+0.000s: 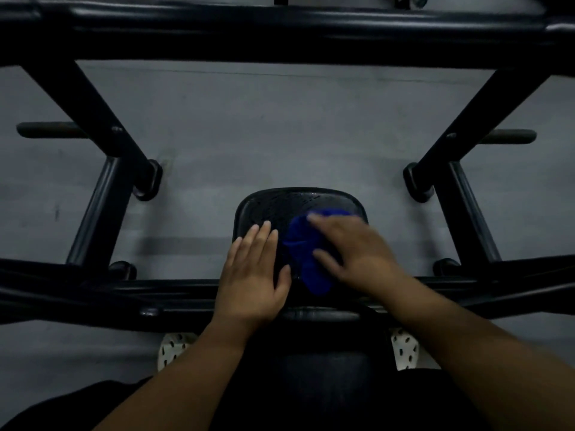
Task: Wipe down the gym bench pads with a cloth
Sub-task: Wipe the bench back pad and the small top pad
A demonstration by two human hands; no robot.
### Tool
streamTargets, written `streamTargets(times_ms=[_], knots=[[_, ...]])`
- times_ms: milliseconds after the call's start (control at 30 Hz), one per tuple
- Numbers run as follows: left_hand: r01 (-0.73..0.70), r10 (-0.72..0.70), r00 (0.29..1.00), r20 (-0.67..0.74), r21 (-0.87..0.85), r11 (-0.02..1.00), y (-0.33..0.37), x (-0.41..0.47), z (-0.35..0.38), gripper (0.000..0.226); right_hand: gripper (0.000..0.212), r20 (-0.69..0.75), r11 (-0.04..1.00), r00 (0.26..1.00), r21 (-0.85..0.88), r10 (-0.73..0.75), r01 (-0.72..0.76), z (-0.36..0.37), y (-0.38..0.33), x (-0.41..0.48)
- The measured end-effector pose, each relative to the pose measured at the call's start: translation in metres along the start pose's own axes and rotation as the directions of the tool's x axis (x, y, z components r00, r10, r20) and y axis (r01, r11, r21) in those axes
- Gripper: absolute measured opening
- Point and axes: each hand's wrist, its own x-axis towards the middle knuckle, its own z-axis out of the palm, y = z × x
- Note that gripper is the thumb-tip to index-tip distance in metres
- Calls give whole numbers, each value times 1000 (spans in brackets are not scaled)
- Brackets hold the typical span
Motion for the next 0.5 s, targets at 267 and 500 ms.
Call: streamTargets(times_ms=[267,500], knots=[[32,-32,999,5,-92,995,0,-1,-3,72,66,80,998,996,66,-31,26,9,-31,8],[24,-25,1000,-6,-132,991,-1,-2,-1,75,64,-157,924,913,135,376,-357,14,-21,45]])
